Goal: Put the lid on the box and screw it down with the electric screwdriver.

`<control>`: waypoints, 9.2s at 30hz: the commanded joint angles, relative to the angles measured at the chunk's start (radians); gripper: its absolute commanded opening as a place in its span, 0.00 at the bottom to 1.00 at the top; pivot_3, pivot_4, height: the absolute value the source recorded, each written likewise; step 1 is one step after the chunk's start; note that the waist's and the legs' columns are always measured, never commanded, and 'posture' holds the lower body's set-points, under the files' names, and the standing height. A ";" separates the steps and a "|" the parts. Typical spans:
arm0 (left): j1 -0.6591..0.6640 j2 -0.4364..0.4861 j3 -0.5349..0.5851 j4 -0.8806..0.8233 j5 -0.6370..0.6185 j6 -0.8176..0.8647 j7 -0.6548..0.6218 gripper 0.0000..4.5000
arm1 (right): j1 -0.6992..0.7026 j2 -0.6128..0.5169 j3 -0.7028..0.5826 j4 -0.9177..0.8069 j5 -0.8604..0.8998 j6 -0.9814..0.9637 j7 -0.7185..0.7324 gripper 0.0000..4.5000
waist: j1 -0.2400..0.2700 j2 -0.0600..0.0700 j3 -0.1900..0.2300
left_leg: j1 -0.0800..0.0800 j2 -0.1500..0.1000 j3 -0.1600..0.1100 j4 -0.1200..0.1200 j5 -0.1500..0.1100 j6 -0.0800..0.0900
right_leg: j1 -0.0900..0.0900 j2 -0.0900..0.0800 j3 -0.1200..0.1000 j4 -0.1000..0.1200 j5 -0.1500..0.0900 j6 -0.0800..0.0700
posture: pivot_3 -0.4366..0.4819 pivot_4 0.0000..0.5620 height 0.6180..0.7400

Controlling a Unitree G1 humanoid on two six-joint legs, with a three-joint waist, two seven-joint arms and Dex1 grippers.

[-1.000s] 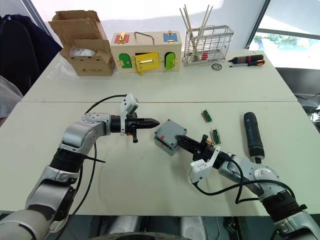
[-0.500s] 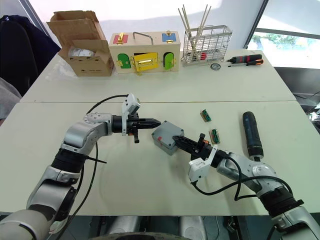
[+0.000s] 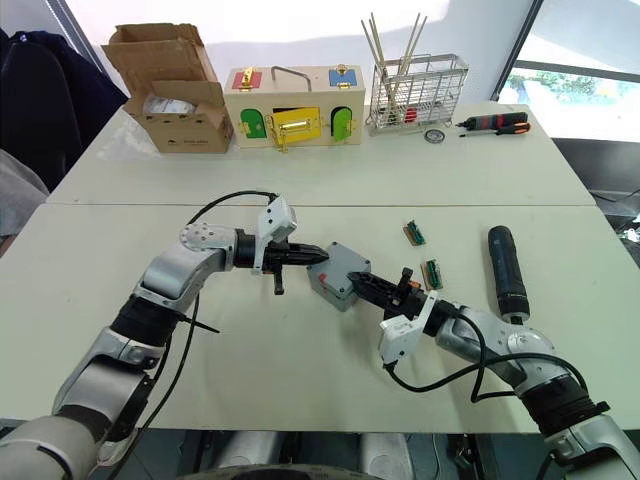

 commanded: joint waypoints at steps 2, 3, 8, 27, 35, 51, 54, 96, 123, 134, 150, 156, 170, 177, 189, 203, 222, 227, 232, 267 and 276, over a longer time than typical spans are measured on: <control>0.042 0.009 -0.088 0.074 0.083 -0.004 -0.008 0.00 | 0.037 -0.018 0.023 0.014 -0.017 -0.003 0.048 0.72 | 0.000 -0.003 -0.002 | 0.003 0.000 -0.001 -0.001 0.000 0.000 | 0.003 0.000 -0.001 -0.001 0.000 0.000 | 0.48 0.27 0.92; 0.048 0.010 -0.096 0.078 0.092 -0.011 -0.007 0.00 | 0.041 -0.021 0.020 0.009 -0.017 -0.004 0.050 0.80 | 0.001 -0.004 -0.003 | 0.007 0.000 -0.001 -0.002 0.000 0.001 | 0.007 0.000 -0.001 -0.002 0.000 0.000 | 0.48 0.27 0.92; 0.067 0.007 -0.116 0.090 0.117 -0.028 -0.003 0.00 | 0.074 -0.041 -0.001 -0.020 -0.009 -0.010 0.056 0.85 | 0.002 -0.006 -0.007 | 0.017 0.001 -0.001 -0.008 -0.001 0.002 | 0.015 0.000 -0.001 -0.006 -0.001 0.000 | 0.48 0.27 0.92; 0.079 -0.004 -0.109 0.095 0.145 -0.046 0.028 0.00 | 0.239 -0.079 -0.125 -0.167 0.037 -0.027 0.036 0.85 | 0.004 -0.006 -0.009 | 0.016 0.001 -0.001 -0.008 -0.001 0.002 | 0.016 -0.001 -0.001 -0.008 -0.002 -0.002 | 0.48 0.27 0.92; 0.089 -0.043 0.138 -0.149 -0.125 0.104 0.056 0.00 | 0.234 0.023 -0.223 -0.278 0.269 0.102 0.128 0.62 | 0.002 -0.005 0.001 | 0.009 0.002 -0.002 -0.008 -0.001 0.002 | 0.009 -0.001 -0.001 -0.007 -0.001 0.000 | 0.48 0.27 0.92; 0.059 0.041 0.180 -0.031 -0.058 0.081 0.221 0.00 | 0.285 0.158 -0.220 -0.505 1.007 0.645 0.527 0.01 | 0.001 -0.003 0.016 | -0.007 0.002 -0.002 -0.008 0.005 -0.009 | -0.010 -0.001 -0.001 -0.001 0.000 0.000 | 0.48 0.27 0.92; 0.056 0.022 0.138 0.033 -0.041 0.022 0.175 0.00 | 0.299 0.142 -0.234 -0.609 1.282 0.935 0.617 0.01 | 0.003 -0.005 0.020 | -0.007 0.002 -0.002 -0.007 0.003 -0.004 | -0.010 -0.001 0.000 -0.001 0.001 -0.001 | 0.48 0.27 0.92; 0.173 -0.032 -0.006 -0.207 0.004 0.085 0.108 0.00 | 0.143 0.246 -0.241 -0.490 1.251 1.340 0.628 0.01 | 0.023 -0.004 0.021 | -0.019 0.002 -0.003 -0.002 0.005 -0.007 | -0.022 -0.001 -0.002 0.004 0.003 -0.002 | 0.48 0.27 0.92; 0.029 0.058 0.006 -0.357 -0.177 0.150 -0.051 0.00 | 0.380 0.269 -0.636 -0.612 1.367 1.422 0.484 0.98 | 0.023 -0.003 0.021 | -0.020 0.002 -0.002 0.004 0.003 -0.005 | -0.020 -0.001 -0.001 0.006 0.003 -0.002 | 0.48 0.27 0.92; 0.065 0.054 -0.010 -0.360 -0.158 0.129 -0.021 0.00 | 0.272 0.291 -0.613 -0.498 1.357 1.457 0.440 0.62 | 0.024 -0.002 0.021 | -0.020 0.002 -0.002 0.004 0.003 -0.004 | -0.021 0.000 -0.001 0.007 0.002 -0.002 | 0.48 0.27 0.92; 0.094 0.053 -0.013 -0.388 -0.161 0.147 0.045 0.00 | 0.232 0.294 -0.587 -0.442 1.327 1.436 0.444 0.23 | 0.022 -0.002 0.021 | -0.020 0.002 -0.002 0.004 0.003 -0.004 | -0.022 0.000 -0.001 0.008 0.002 -0.002 | 0.48 0.27 0.92; 0.092 0.053 -0.015 -0.381 -0.159 0.146 0.048 0.00 | 0.223 0.304 -0.587 -0.443 1.316 1.434 0.437 0.01 | 0.023 -0.002 0.021 | -0.020 0.002 -0.002 0.004 0.003 -0.004 | -0.022 0.000 -0.001 0.009 0.002 -0.002 | 0.48 0.27 0.92; 0.095 0.064 -0.015 -0.367 -0.155 0.138 0.036 0.00 | 0.252 0.319 -0.642 -0.577 1.363 1.421 0.443 0.01 | 0.023 -0.001 0.021 | -0.020 0.002 -0.002 0.004 0.003 -0.004 | -0.022 0.000 -0.001 0.009 0.002 -0.002 | 0.48 0.27 0.92; 0.087 0.073 -0.006 -0.353 -0.150 0.127 0.034 0.00 | 0.256 0.307 -0.647 -0.618 1.372 1.426 0.449 0.01 | 0.023 -0.001 0.021 | -0.020 0.002 -0.002 0.005 0.003 -0.004 | -0.022 0.000 -0.001 0.010 0.002 -0.002 | 0.48 0.27 0.92; 0.177 0.196 0.171 -0.521 -0.277 0.274 0.083 0.00 | 0.013 0.278 -0.401 -0.557 1.385 1.397 0.615 0.01 | 0.005 -0.001 0.022 | -0.021 0.002 -0.002 0.004 0.003 -0.004 | -0.025 0.000 0.000 0.013 0.002 -0.001 | 0.48 0.27 0.92; 0.271 0.212 0.185 -0.608 -0.289 0.312 0.166 0.00 | 0.004 0.264 -0.355 -0.483 1.354 1.362 0.677 0.01 | 0.003 -0.001 0.022 | -0.021 0.002 -0.002 0.006 0.003 -0.005 | -0.025 -0.001 0.000 0.013 0.002 -0.001 | 0.48 0.27 0.92; 0.259 0.209 0.170 -0.610 -0.287 0.313 0.181 0.00 | -0.005 0.271 -0.326 -0.420 1.300 1.348 0.692 0.01 | 0.003 -0.001 0.022 | -0.021 0.002 -0.002 0.006 0.003 -0.005 | -0.025 -0.001 0.000 0.013 0.002 -0.001 | 0.48 0.27 0.92; 0.252 0.205 0.164 -0.605 -0.282 0.311 0.185 0.00 | -0.022 0.271 -0.310 -0.410 1.290 1.347 0.706 0.01 | 0.003 -0.001 0.022 | -0.021 0.002 -0.002 0.006 0.003 -0.005 | -0.025 -0.001 0.000 0.013 0.002 -0.001 | 0.48 0.27 0.92; 0.243 0.196 0.160 -0.602 -0.284 0.310 0.188 0.00 | -0.035 0.265 -0.303 -0.405 1.271 1.339 0.715 0.13 | 0.002 -0.001 0.022 | -0.021 0.002 -0.002 0.006 0.003 -0.005 | -0.025 -0.001 0.000 0.013 0.002 -0.001 | 0.48 0.27 0.92; 0.105 0.070 -0.061 -0.564 -0.189 0.061 0.019 0.00 | -0.129 -0.640 -0.558 -0.010 1.703 2.096 1.057 1.00 | 0.016 0.008 0.024 | -0.024 0.002 0.004 0.008 0.000 0.002 | -0.023 -0.001 0.002 0.006 0.002 -0.002 | 0.48 0.27 0.92; 0.139 0.021 -0.064 -0.580 -0.179 0.081 0.099 0.00 | -0.420 -0.582 -0.139 0.274 1.398 2.076 1.108 1.00 | 0.014 0.009 0.024 | -0.024 0.002 0.004 0.008 0.000 0.001 | -0.024 -0.002 0.003 0.006 0.002 -0.001 | 0.48 0.27 0.92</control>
